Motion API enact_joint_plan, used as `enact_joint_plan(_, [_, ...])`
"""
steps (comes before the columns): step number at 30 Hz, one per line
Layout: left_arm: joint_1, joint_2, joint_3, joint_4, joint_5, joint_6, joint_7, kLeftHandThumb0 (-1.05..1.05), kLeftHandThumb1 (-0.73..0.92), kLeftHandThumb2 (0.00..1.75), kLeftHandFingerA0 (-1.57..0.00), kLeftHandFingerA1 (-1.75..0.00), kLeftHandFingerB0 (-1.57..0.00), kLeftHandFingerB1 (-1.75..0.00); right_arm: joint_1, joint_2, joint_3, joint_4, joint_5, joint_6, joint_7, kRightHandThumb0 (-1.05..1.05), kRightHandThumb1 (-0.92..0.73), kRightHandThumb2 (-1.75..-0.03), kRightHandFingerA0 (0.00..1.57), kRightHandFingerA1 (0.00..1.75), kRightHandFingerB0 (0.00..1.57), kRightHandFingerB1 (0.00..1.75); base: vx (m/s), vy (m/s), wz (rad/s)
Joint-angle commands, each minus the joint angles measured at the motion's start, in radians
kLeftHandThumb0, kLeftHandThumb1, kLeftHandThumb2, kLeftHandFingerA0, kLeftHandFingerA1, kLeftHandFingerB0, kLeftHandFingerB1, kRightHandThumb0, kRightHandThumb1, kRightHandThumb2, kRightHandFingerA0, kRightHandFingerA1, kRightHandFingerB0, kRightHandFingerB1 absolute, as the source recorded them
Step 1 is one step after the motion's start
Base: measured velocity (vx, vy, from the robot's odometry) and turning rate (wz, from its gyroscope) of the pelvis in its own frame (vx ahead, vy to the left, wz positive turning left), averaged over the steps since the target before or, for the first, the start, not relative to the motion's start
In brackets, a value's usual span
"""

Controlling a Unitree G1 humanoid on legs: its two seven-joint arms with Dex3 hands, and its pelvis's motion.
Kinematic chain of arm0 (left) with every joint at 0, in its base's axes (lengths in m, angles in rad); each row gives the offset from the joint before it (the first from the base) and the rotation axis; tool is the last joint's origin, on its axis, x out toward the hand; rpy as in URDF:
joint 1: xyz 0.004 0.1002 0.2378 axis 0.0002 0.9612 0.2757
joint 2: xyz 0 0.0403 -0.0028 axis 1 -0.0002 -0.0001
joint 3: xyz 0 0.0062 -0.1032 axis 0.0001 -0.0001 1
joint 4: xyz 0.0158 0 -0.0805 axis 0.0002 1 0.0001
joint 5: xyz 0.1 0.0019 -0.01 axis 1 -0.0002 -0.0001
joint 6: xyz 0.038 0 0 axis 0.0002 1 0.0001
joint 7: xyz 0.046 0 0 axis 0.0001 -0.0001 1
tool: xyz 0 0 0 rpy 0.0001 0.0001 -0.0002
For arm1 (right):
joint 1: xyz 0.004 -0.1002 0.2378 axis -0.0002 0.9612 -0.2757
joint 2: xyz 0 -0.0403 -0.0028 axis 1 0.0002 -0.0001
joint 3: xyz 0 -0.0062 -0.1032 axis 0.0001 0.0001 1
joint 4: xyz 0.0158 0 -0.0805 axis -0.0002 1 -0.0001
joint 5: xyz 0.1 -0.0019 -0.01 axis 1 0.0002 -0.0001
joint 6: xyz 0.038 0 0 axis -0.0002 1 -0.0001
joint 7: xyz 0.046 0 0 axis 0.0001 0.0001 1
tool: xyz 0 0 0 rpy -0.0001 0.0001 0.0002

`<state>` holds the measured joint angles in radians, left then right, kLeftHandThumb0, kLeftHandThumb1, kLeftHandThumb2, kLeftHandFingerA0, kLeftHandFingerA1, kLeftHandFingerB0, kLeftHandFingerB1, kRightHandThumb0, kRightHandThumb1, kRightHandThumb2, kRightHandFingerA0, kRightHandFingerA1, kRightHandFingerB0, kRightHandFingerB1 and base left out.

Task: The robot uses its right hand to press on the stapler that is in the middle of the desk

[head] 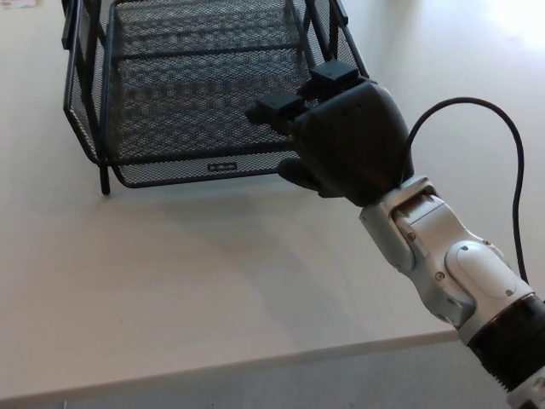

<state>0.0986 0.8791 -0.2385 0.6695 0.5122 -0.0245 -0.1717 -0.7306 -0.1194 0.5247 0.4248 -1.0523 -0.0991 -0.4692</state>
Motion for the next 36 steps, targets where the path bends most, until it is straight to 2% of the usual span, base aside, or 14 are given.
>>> enact_joint_plan(1, [-0.015, -0.006, -0.021, -0.007, 0.03, 0.002, 0.0, -0.8, 0.59, 1.0, -0.02, -0.3, -0.07, -0.19, -0.047, -0.032, 0.01, 0.042, -0.046, -0.033, -0.218, -0.44, -0.53, -0.56, 1.06, 0.91, 0.83, 0.56, 0.0, 0.0, 0.0])
enact_joint_plan(4, [-0.016, -0.007, -0.021, -0.002, 0.031, 0.001, 0.007, -0.77, 0.59, 0.99, -0.02, -0.32, -0.01, -0.22, -0.054, -0.048, 0.018, 0.045, -0.044, -0.055, -0.222, -0.47, -0.53, -0.57, 1.06, 0.99, 0.84, 0.57, 0.0, 0.0, 0.0])
enact_joint_plan(10, [-0.02, -0.006, -0.025, 0.006, 0.031, -0.01, 0.019, -0.78, 0.6, 0.99, -0.01, -0.31, -0.07, -0.21, -0.053, -0.065, 0.027, 0.048, -0.046, -0.069, -0.256, -0.48, -0.52, -0.56, 1.0, 1.14, 0.86, 0.6, 0.0, 0.0, 0.0])
enact_joint_plan(12, [-0.018, -0.005, -0.025, 0.004, 0.03, -0.013, 0.021, -0.79, 0.6, 0.99, -0.01, -0.31, -0.08, -0.2, -0.046, -0.074, 0.031, 0.036, -0.053, -0.067, -0.261, -0.48, -0.51, -0.56, 1.0, 1.1, 0.86, 0.6, 0.0, 0.0, 0.0])
enact_joint_plan(13, [-0.015, -0.003, -0.022, -0.002, 0.028, -0.01, 0.017, -0.76, 0.59, 0.99, -0.01, -0.32, -0.01, -0.23, -0.038, -0.079, 0.033, 0.027, -0.06, -0.064, -0.275, -0.48, -0.51, -0.56, 0.99, 1.08, 0.86, 0.6, 0.0, 0.0, 0.0])
enact_joint_plan(18, [-0.009, -0.003, -0.017, -0.007, 0.026, -0.011, 0.016, -0.77, 0.59, 1.0, -0.01, -0.32, -0.01, -0.23, -0.001, -0.088, 0.033, -0.03, -0.063, -0.046, -0.264, -0.48, -0.53, -0.56, 0.95, 1.06, 0.85, 0.59, 0.0, 0.0, 0.0])
enact_joint_plan(21, [-0.013, -0.002, -0.02, -0.001, 0.032, -0.017, 0.022, -0.78, 0.59, 0.99, -0.01, -0.34, -0.05, -0.22, 0.081, -0.113, 0.03, -0.157, -0.076, -0.049, -0.272, -0.47, -0.53, -0.57, 1.05, 0.99, 0.85, 0.57, 0.0, 0.0, 0.0])
enact_joint_plan(22, [-0.01, 0.0, -0.02, -0.009, 0.033, -0.011, 0.018, -0.76, 0.59, 1.0, -0.01, -0.34, 0.0, -0.23, 0.103, -0.119, 0.03, -0.187, -0.084, -0.043, -0.272, -0.47, -0.53, -0.57, 1.06, 0.97, 0.85, 0.57, 0.0, 0.0, 0.0])
enact_joint_plan(23, [-0.01, -0.001, -0.018, -0.008, 0.031, -0.013, 0.018, -0.8, 0.6, 0.98, -0.02, -0.31, -0.08, -0.19, 0.117, -0.125, 0.031, -0.206, -0.095, -0.039, -0.278, -0.47, -0.52, -0.57, 1.06, 0.95, 0.85, 0.56, 0.0, 0.0, 0.0])
enact_joint_plan(24, [-0.01, -0.002, -0.017, -0.006, 0.03, -0.014, 0.018, -0.8, 0.6, 0.98, -0.02, -0.31, -0.08, -0.19, 0.125, -0.127, 0.03, -0.217, -0.1, -0.037, -0.278, -0.47, -0.52, -0.57, 1.06, 0.95, 0.85, 0.56, 0.0, 0.0, 0.0])
enact_joint_plan(25, [-0.011, -0.002, -0.016, -0.008, 0.029, -0.013, 0.016, -0.77, 0.59, 1.0, -0.01, -0.32, -0.01, -0.22, 0.135, -0.128, 0.029, -0.224, -0.1, -0.044, -0.295, -0.45, -0.52, -0.57, 1.07, 0.94, 0.88, 0.54, 0.0, 0.0, 0.0])
enact_joint_plan(26, [-0.013, -0.001, -0.015, -0.01, 0.028, -0.011, 0.013, -0.78, 0.6, 1.0, -0.01, -0.31, 0.0, -0.21, 0.157, -0.131, 0.027, -0.243, -0.1, -0.053, -0.318, -0.46, -0.52, -0.57, 1.05, 0.96, 0.86, 0.55, 0.0, 0.0, 0.0])
enact_joint_plan(27, [-0.016, -0.001, -0.019, -0.006, 0.033, -0.014, 0.016, -0.81, 0.61, 1.0, -0.01, -0.3, -0.07, -0.19, 0.175, -0.134, 0.027, -0.263, -0.106, -0.048, -0.318, -0.47, -0.53, -0.57, 1.05, 0.97, 0.85, 0.55, 0.0, 0.0, 0.0])
enact_joint_plan(36, [-0.023, -0.002, -0.024, 0.001, 0.043, -0.014, 0.023, -0.77, 0.6, 1.01, -0.01, -0.3, -0.01, -0.22, 0.302, -0.147, 0.033, -0.369, -0.152, -0.041, -0.35, -0.46, -0.55, -0.57, 0.98, 1.0, 0.81, 0.57, 0.0, 0.0, 0.0])
